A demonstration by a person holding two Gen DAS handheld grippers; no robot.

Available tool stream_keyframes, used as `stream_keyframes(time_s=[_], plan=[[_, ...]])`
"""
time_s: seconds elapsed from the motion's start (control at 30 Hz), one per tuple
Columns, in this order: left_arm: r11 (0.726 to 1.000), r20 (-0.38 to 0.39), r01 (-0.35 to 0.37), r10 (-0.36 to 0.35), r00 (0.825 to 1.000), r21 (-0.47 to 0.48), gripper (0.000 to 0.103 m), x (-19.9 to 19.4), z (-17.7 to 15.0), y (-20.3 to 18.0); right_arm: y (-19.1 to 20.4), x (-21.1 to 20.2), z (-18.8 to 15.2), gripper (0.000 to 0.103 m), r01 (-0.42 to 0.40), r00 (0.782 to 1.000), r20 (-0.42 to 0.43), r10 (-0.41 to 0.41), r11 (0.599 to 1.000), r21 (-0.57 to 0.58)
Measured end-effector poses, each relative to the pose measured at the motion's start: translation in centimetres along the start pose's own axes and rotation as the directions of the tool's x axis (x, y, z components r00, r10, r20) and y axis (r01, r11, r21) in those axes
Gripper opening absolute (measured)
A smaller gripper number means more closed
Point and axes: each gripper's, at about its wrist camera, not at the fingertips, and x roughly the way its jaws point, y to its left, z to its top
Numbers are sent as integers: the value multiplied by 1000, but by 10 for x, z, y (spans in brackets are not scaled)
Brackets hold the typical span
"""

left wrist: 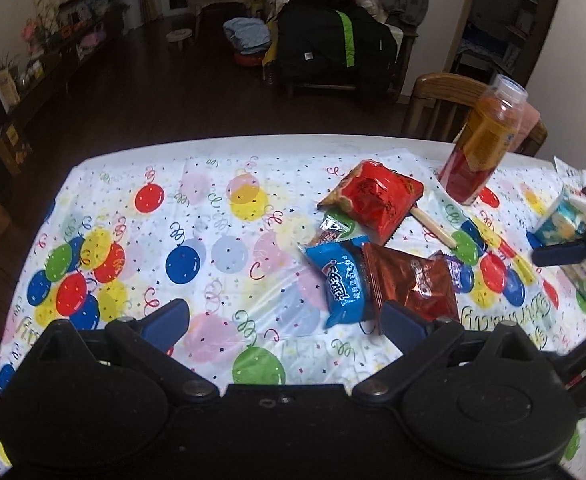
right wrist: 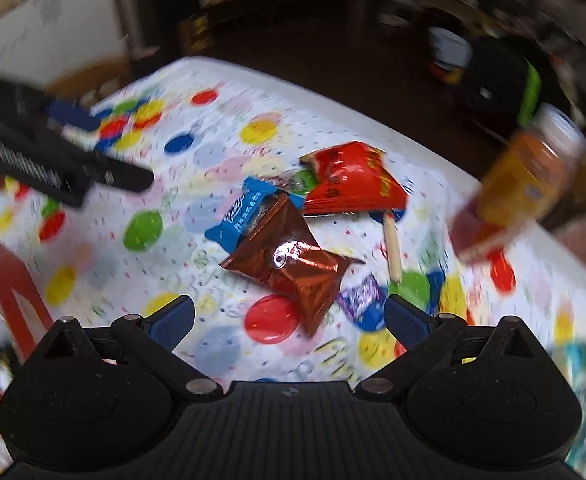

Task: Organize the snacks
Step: 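Grasp the blue wafer packet with left tool while right tool grasps the brown Oreo packet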

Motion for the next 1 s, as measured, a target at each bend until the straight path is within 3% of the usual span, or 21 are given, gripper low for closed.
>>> stream_keyframes(time_s=[0.2,0.47,0.6,0.7,0.77,0.83,1.0], plan=[[1000,-21,6,-6,1000,-17,102,9,1,8,3,36,13,102,-33,998,-55,20,971,-238],[999,-52,13,-16,999,-50,102,24,2,20,11,75,22,101,-41,997,-75,6,878,-477],[999,-63,16,-19,998,-52,102,31,4,20,10,88,27,97,-74,995,-98,29,868,-490],[999,-65,20,-23,998,-45,101,37,7,18,11,93,25,88,-87,994,-104,41,868,-489],[999,-68,22,-24,997,-41,101,42,10,16,10,93,24,73,-102,993,-104,58,871,-481],[999,-71,21,-24,997,-36,101,46,12,14,8,93,23,66,-108,992,-103,68,884,-455],[999,-79,27,-31,996,-40,100,58,19,7,4,88,19,53,-98,994,-79,73,912,-397]])
